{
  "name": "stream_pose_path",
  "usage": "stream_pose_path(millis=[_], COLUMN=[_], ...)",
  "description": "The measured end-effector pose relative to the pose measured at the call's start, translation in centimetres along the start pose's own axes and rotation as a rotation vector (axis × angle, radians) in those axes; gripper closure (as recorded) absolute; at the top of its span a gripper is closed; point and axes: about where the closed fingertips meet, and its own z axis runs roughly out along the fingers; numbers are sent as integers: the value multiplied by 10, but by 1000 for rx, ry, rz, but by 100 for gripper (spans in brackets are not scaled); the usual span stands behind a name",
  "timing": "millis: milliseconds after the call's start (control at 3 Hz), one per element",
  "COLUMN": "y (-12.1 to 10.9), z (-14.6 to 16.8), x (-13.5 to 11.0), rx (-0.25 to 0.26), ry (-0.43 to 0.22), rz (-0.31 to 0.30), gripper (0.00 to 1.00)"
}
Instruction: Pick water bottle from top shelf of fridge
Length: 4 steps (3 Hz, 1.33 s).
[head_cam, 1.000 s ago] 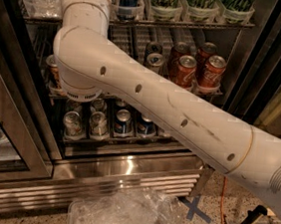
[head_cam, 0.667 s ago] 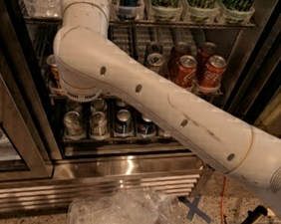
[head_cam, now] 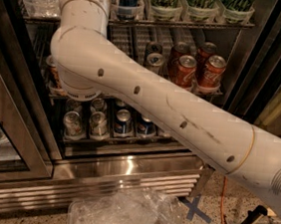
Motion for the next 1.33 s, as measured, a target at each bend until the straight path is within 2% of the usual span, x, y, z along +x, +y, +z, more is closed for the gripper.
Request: stream_pose_path(millis=[333,667,1000,1333], y=[9,23,39,37], z=[-6,-18,-43,-74], x=[-33,-58,-48,-7], rx=[-23,-71,-173,-211], ry=[-89,-155,-117,1], rz=[-15,-18,27,103], gripper=[100,100,100,100])
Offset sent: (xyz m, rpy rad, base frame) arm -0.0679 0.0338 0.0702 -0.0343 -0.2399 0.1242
